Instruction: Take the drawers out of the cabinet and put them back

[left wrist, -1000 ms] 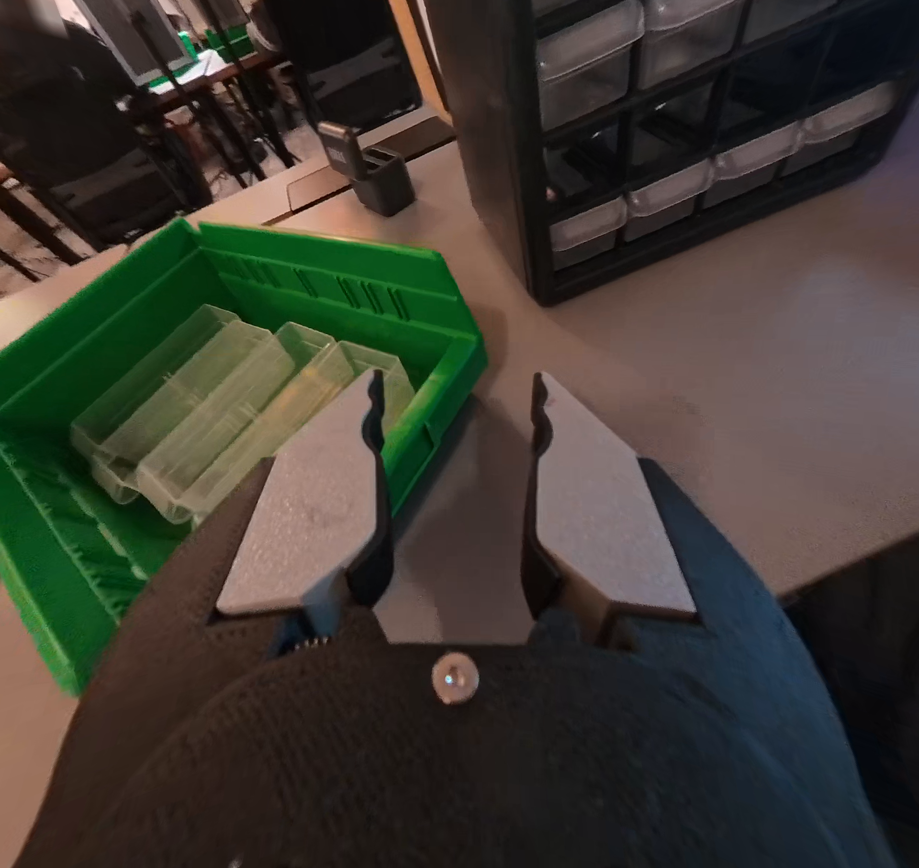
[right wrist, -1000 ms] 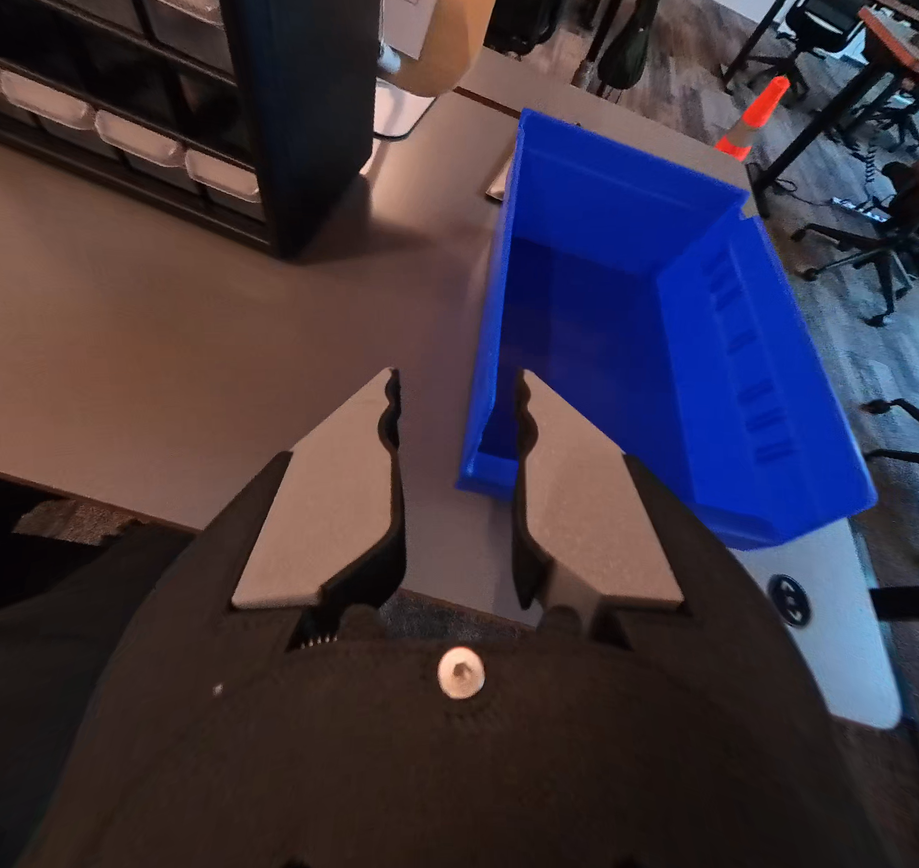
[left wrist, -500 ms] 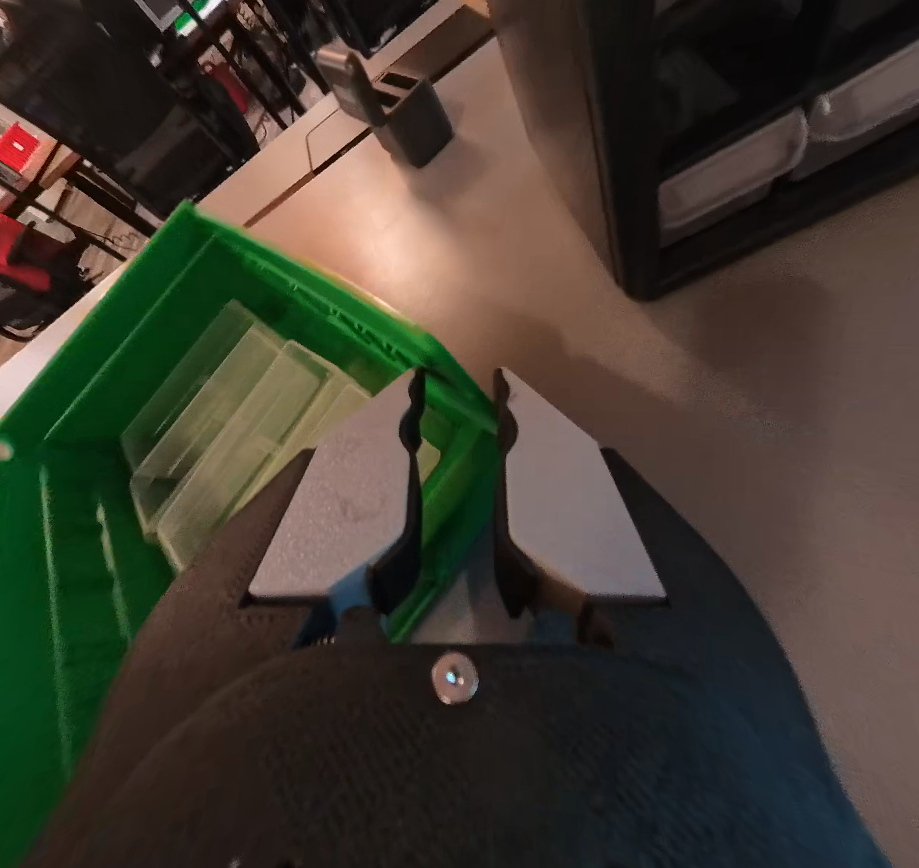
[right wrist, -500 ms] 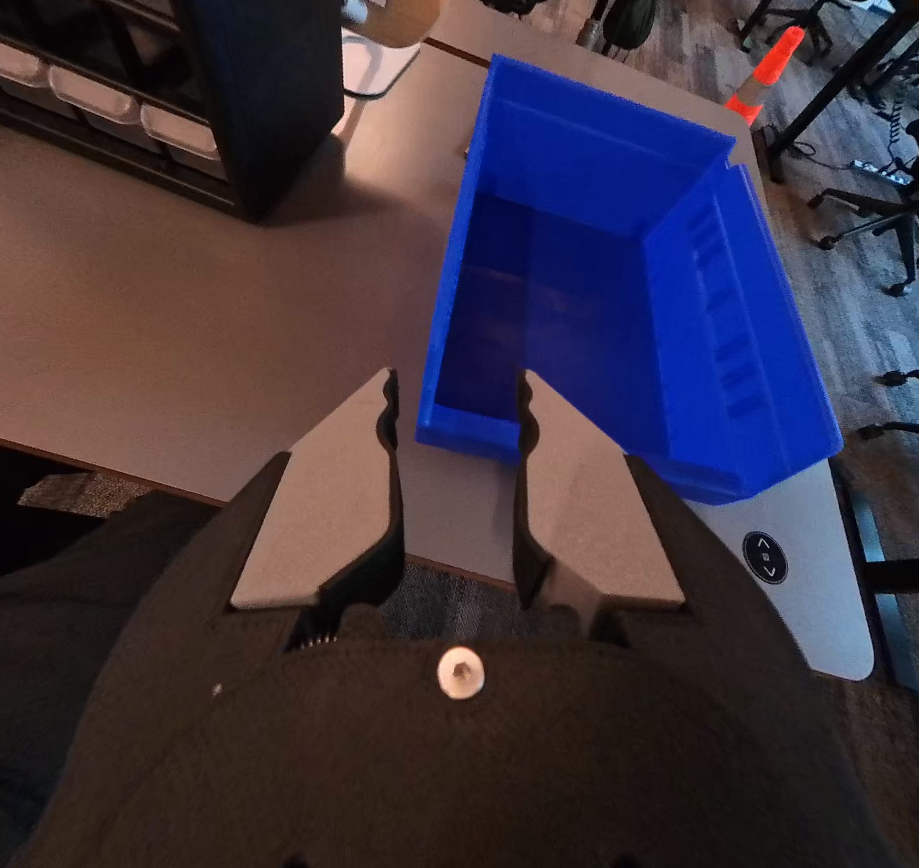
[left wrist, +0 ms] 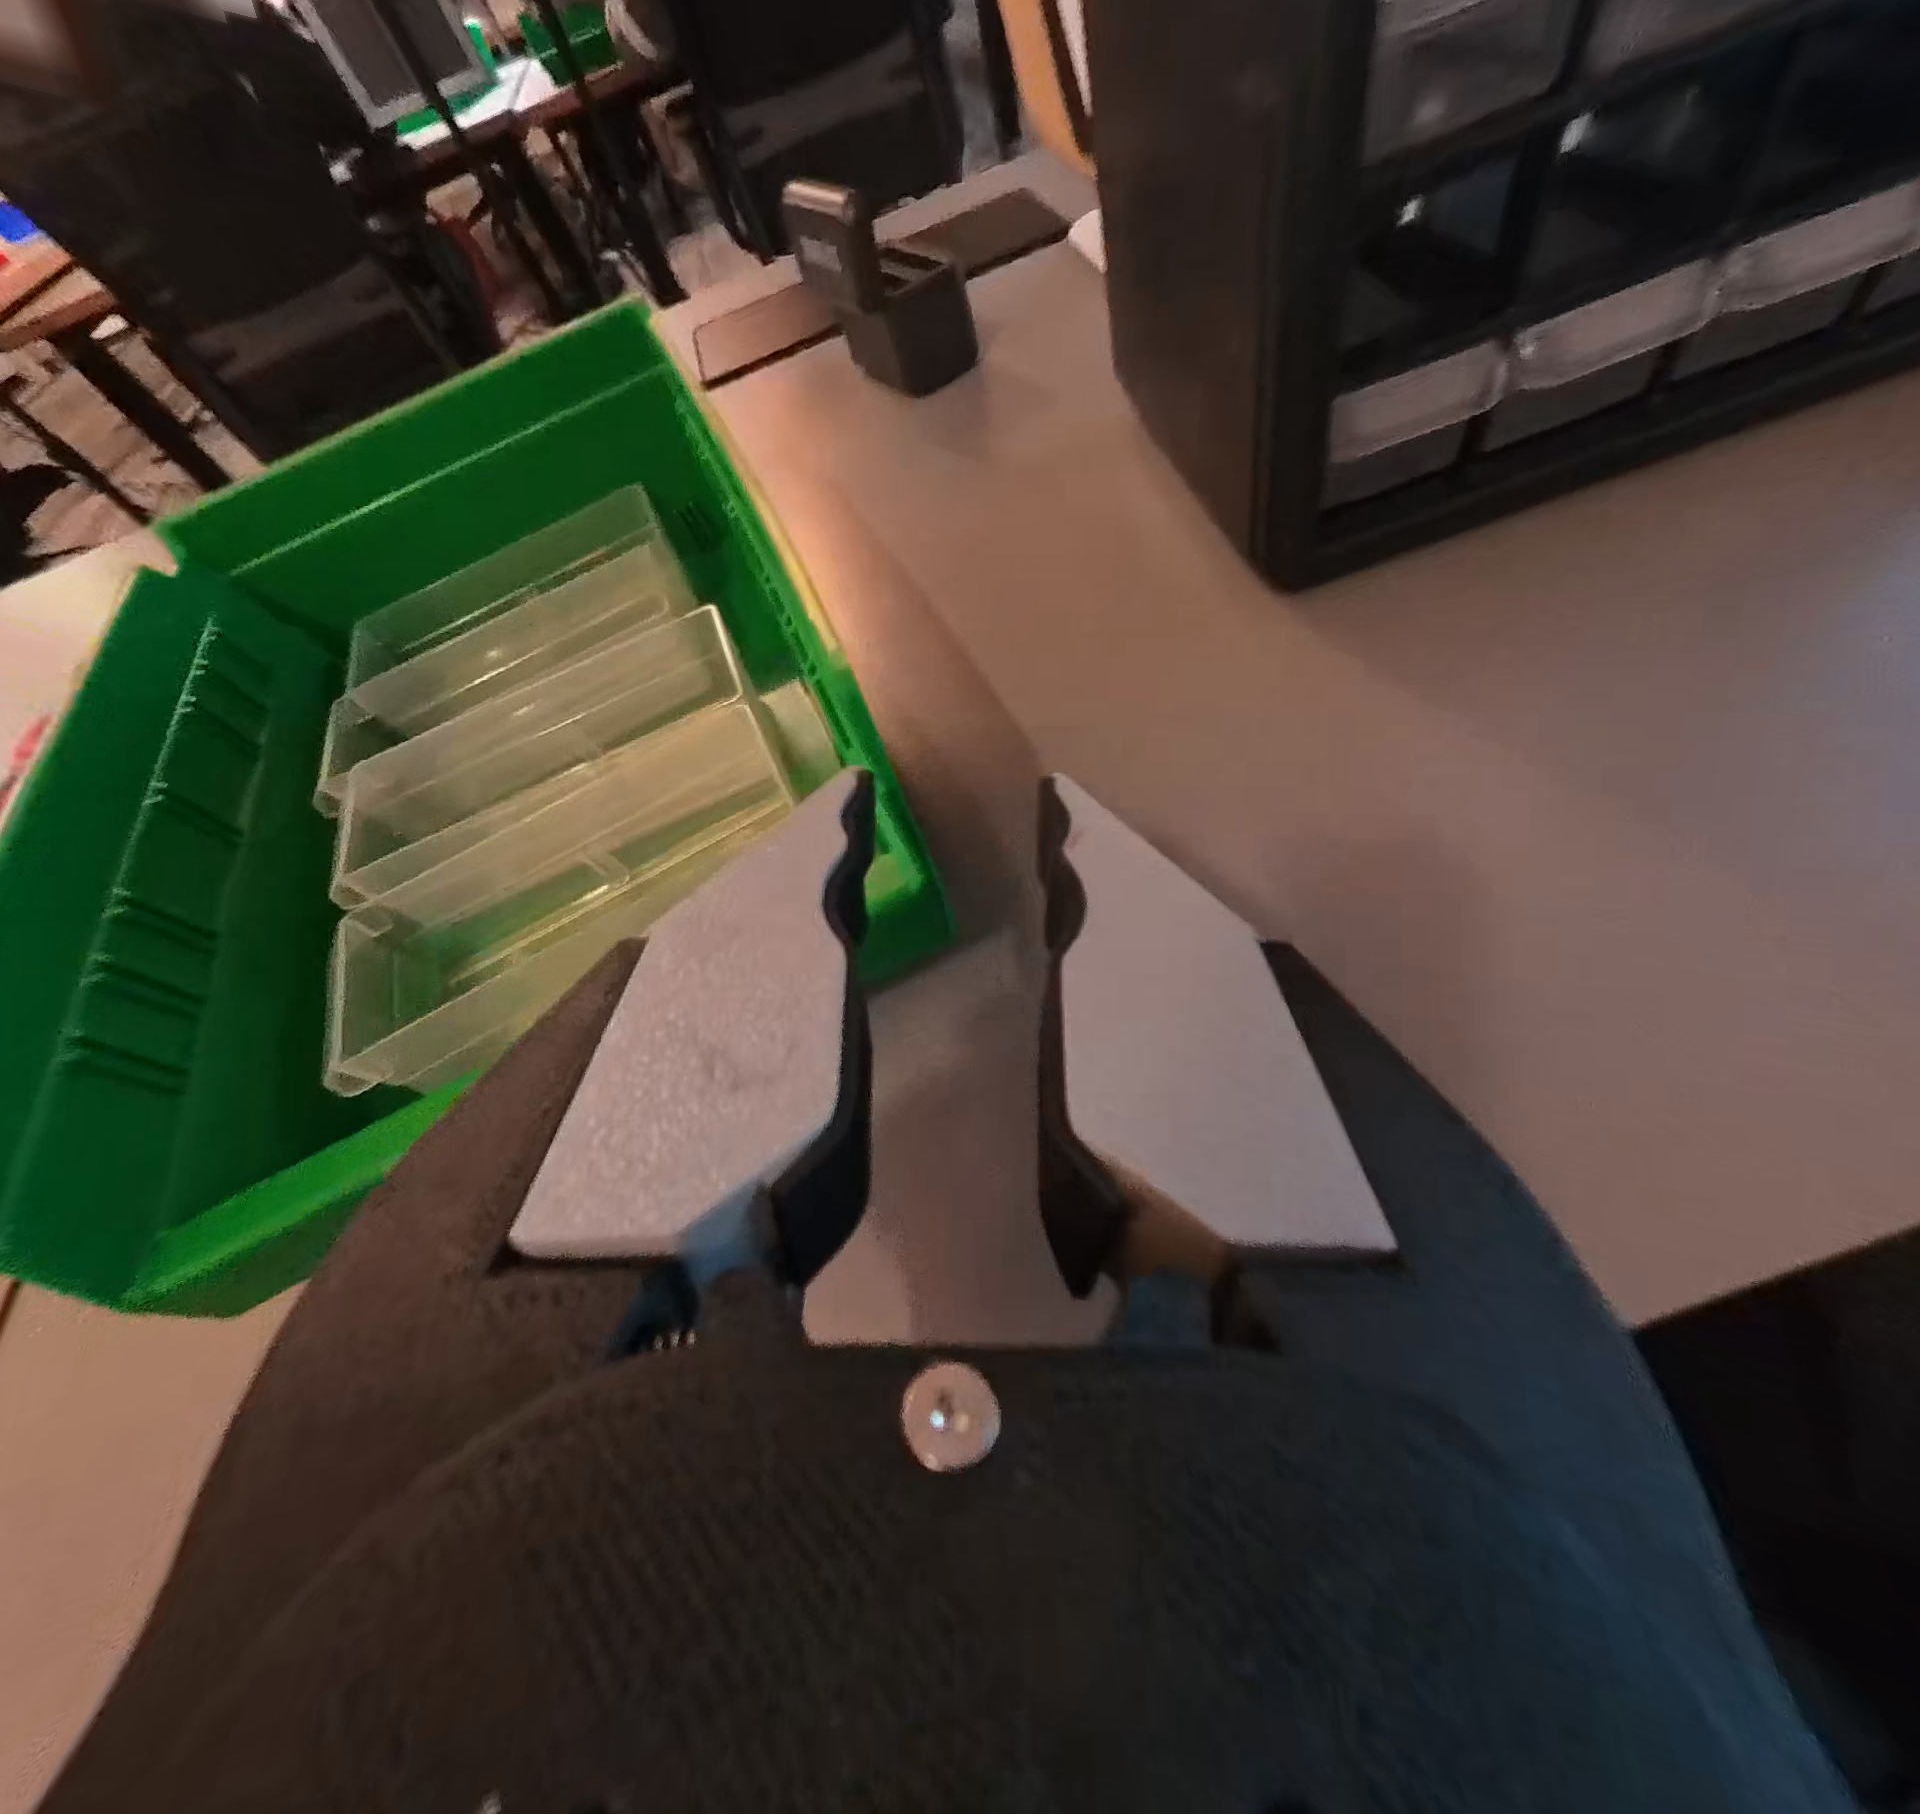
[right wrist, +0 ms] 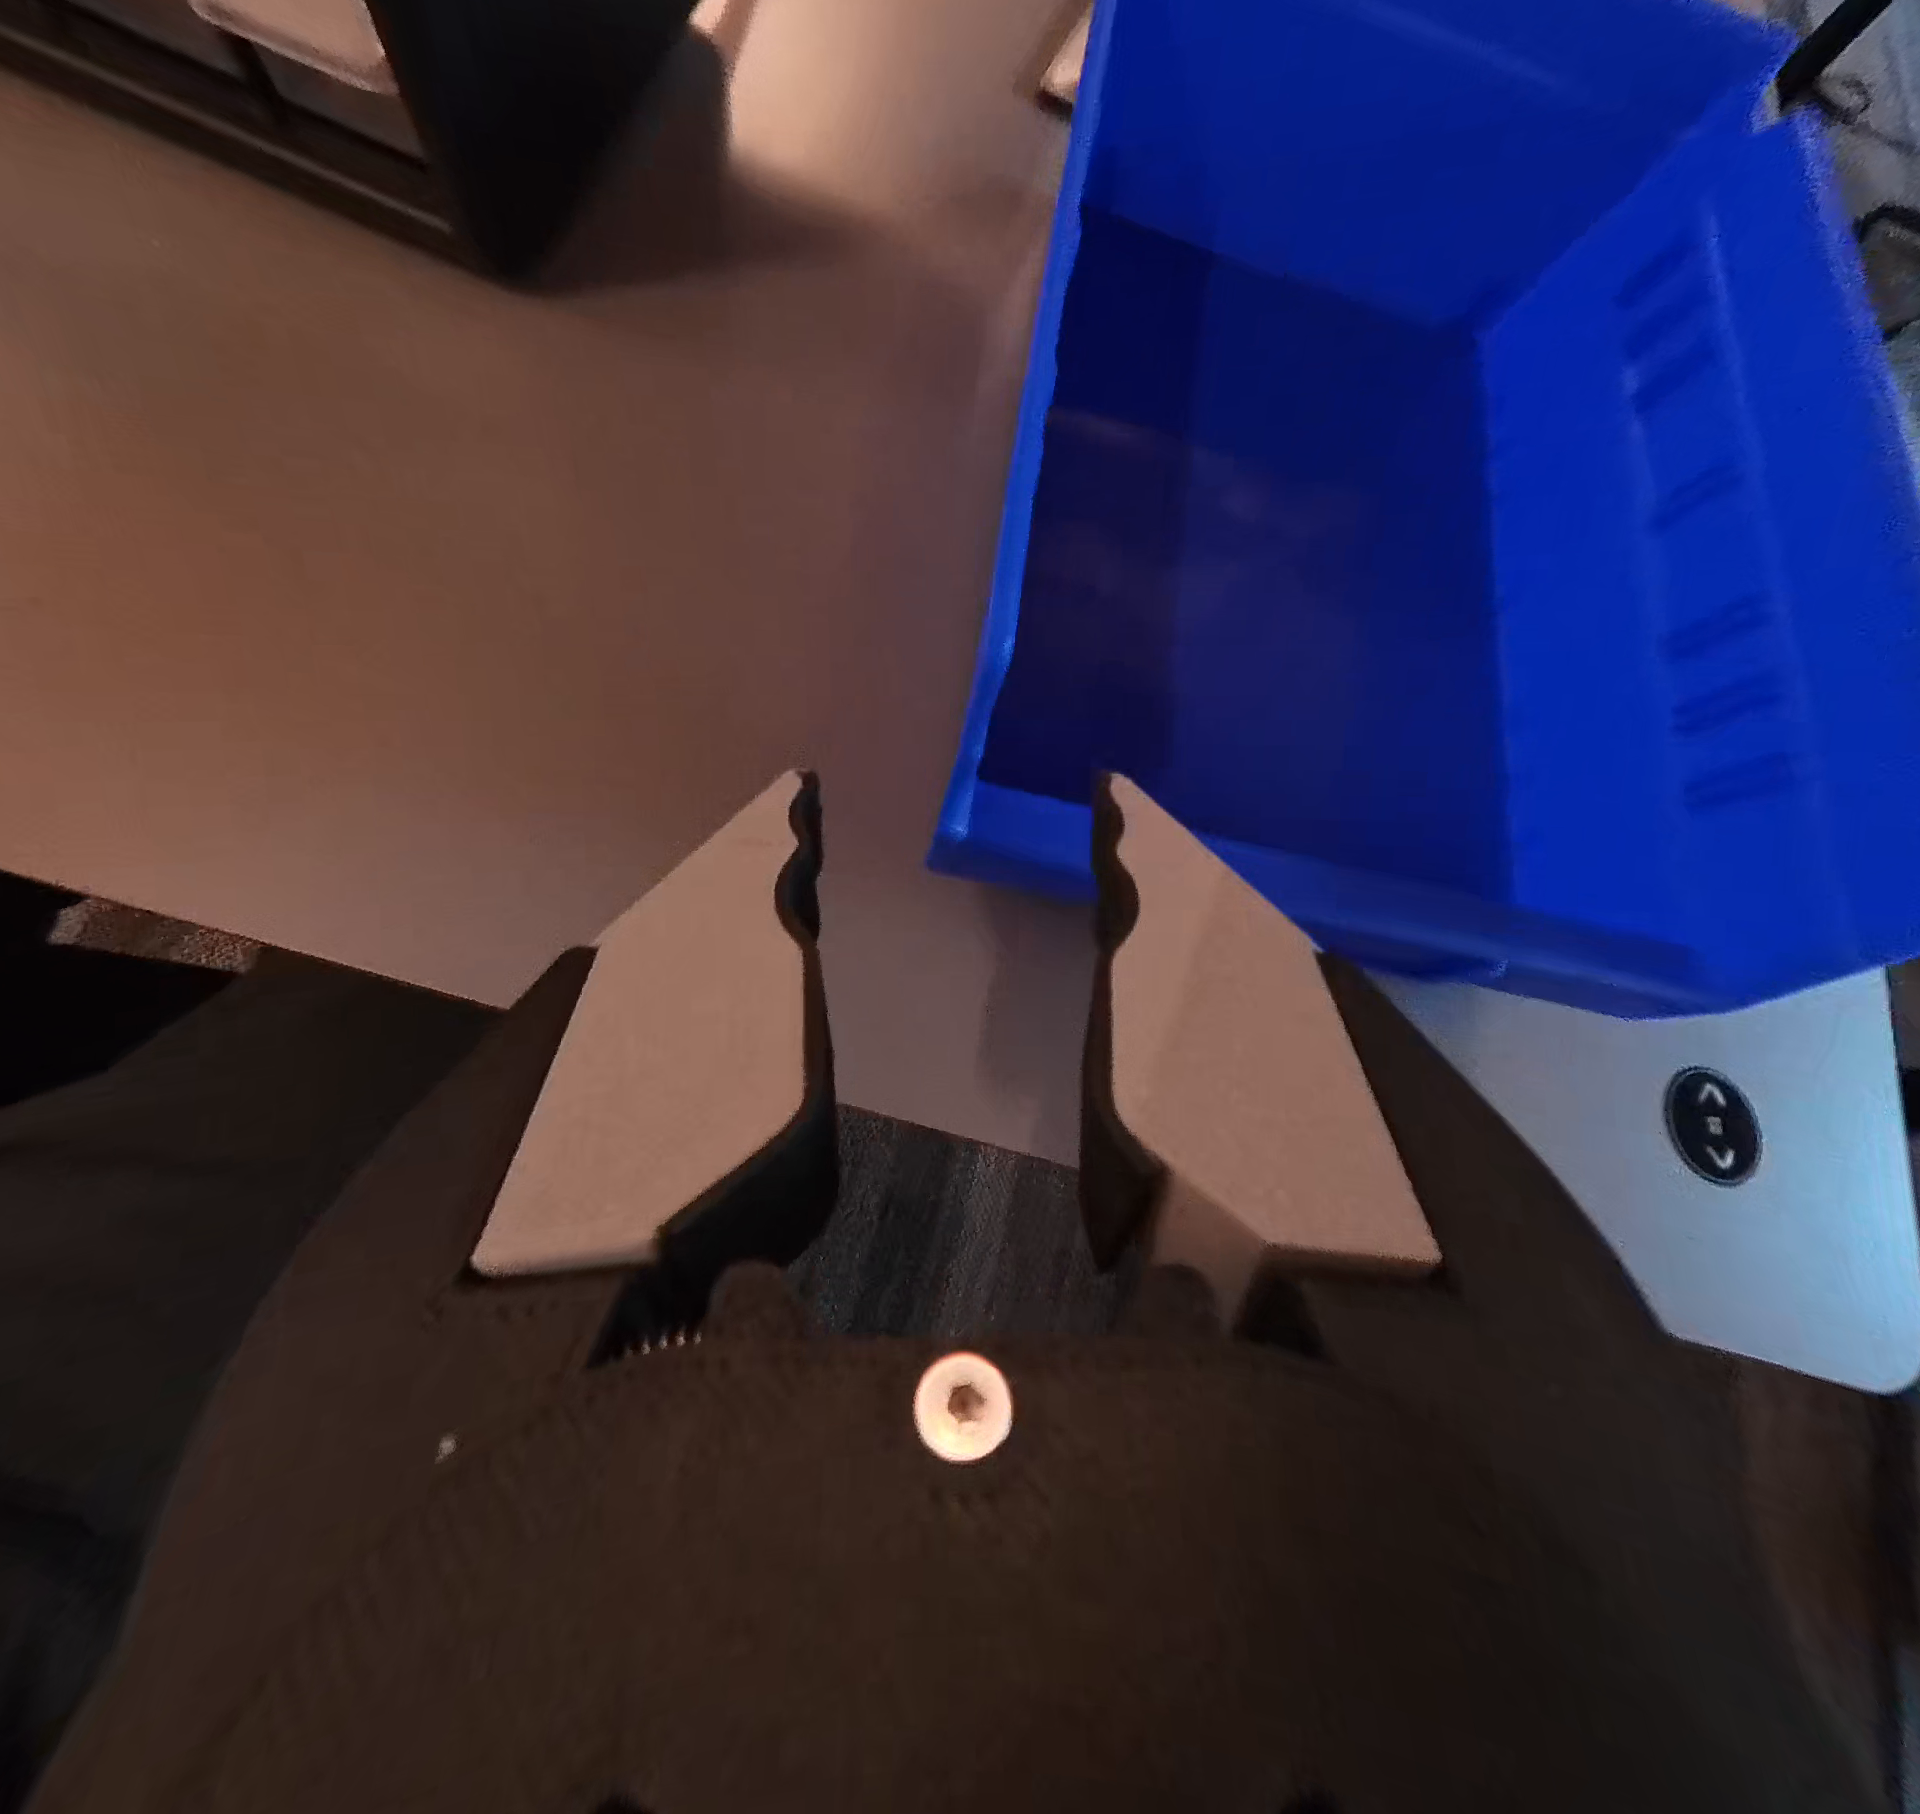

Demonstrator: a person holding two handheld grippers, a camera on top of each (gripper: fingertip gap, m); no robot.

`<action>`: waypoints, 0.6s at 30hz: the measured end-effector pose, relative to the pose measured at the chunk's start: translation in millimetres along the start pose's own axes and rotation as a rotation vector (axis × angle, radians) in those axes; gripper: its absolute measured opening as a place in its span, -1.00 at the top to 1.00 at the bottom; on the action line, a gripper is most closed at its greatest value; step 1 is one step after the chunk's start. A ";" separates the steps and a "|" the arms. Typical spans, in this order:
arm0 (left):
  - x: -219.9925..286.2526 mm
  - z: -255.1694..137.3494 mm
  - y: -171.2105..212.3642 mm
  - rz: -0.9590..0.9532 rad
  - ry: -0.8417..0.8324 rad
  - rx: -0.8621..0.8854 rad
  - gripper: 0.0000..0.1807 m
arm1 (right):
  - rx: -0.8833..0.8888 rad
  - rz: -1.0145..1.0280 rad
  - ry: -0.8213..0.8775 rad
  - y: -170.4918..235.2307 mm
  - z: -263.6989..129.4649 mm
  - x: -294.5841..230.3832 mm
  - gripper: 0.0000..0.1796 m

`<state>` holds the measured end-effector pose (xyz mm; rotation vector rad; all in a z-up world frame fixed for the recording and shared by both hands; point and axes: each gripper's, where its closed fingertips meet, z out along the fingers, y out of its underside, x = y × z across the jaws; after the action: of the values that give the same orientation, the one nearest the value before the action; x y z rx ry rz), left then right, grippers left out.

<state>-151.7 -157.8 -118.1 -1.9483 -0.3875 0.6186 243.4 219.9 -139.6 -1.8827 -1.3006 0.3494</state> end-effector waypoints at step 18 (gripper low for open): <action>4.5 -1.2 -3.3 -0.107 0.067 0.041 0.56 | 0.024 0.128 0.137 9.4 35.4 33.1 0.99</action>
<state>-147.3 -154.9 -115.9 -1.8912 -0.4305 0.4870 242.0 263.7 -162.4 -1.9390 -1.0837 0.2958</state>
